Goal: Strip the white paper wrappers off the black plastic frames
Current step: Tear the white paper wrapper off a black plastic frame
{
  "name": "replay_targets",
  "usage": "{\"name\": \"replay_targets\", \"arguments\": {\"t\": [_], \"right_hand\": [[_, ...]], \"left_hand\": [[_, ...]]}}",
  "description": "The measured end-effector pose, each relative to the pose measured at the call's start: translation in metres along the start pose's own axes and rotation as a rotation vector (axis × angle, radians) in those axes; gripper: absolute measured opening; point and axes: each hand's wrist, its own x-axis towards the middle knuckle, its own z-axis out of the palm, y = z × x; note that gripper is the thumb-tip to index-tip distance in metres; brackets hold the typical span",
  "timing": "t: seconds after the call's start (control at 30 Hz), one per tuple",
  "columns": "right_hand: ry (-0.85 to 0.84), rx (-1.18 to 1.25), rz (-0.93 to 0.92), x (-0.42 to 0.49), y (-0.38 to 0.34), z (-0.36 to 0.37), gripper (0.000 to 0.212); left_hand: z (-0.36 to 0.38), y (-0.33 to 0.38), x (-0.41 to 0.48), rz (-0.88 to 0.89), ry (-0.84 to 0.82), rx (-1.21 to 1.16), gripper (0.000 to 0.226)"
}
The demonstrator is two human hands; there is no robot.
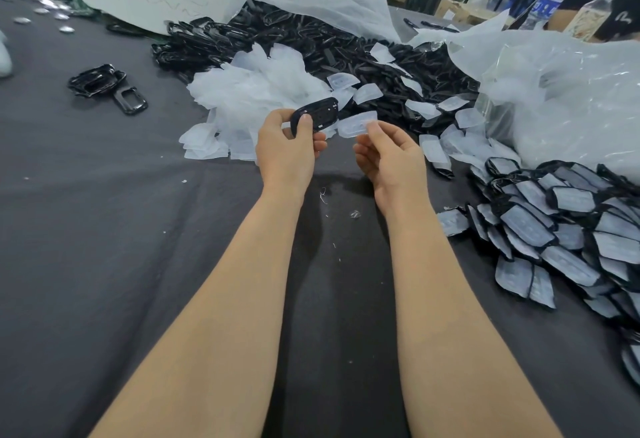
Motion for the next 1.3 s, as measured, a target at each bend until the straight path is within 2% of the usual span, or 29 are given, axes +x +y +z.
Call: {"name": "replay_targets", "arguments": {"t": [0.2, 0.33, 0.43, 0.6, 0.77, 0.9, 1.0, 1.07, 1.17, 1.3], "right_hand": [[-0.061, 0.267, 0.096, -0.0005, -0.0028, -0.0008, 0.008], [-0.075, 0.378, 0.162, 0.0001, -0.0047, -0.0005, 0.015], [-0.058, 0.341, 0.118, 0.0007, -0.0030, -0.0006, 0.003], [-0.043, 0.175, 0.016, -0.0002, -0.0006, 0.0009, 0.032], [-0.095, 0.088, -0.020, -0.0021, -0.0012, 0.0009, 0.042], [-0.113, -0.030, -0.026, -0.0034, -0.0011, 0.0013, 0.024], [-0.029, -0.131, -0.099, -0.0023, 0.0013, 0.0016, 0.011], [0.031, -0.159, -0.147, -0.0005, 0.0010, 0.0004, 0.015], [0.018, -0.116, -0.129, -0.0010, -0.0023, 0.0004, 0.016], [-0.035, 0.012, -0.080, -0.0056, -0.0077, 0.0027, 0.011]], "left_hand": [[0.0000, -0.0002, 0.0008, 0.007, -0.003, 0.001, 0.006], [-0.0002, -0.0001, 0.0010, 0.004, -0.002, 0.001, 0.004], [-0.0006, -0.0003, 0.0008, 0.004, -0.001, 0.002, 0.003], [-0.0008, 0.0004, 0.0010, 0.004, 0.001, -0.003, 0.003], [-0.0013, -0.0001, 0.0008, 0.008, -0.002, 0.007, 0.005], [-0.0010, -0.0003, 0.0015, 0.006, -0.002, 0.015, 0.007], [-0.0010, -0.0002, 0.0010, 0.002, -0.001, 0.022, 0.006], [-0.0013, 0.0005, 0.0003, 0.010, -0.010, 0.018, 0.006], [-0.0017, 0.0014, -0.0010, 0.033, -0.029, 0.029, 0.014], [-0.0012, 0.0020, -0.0026, 0.066, -0.066, 0.073, 0.008]]}}
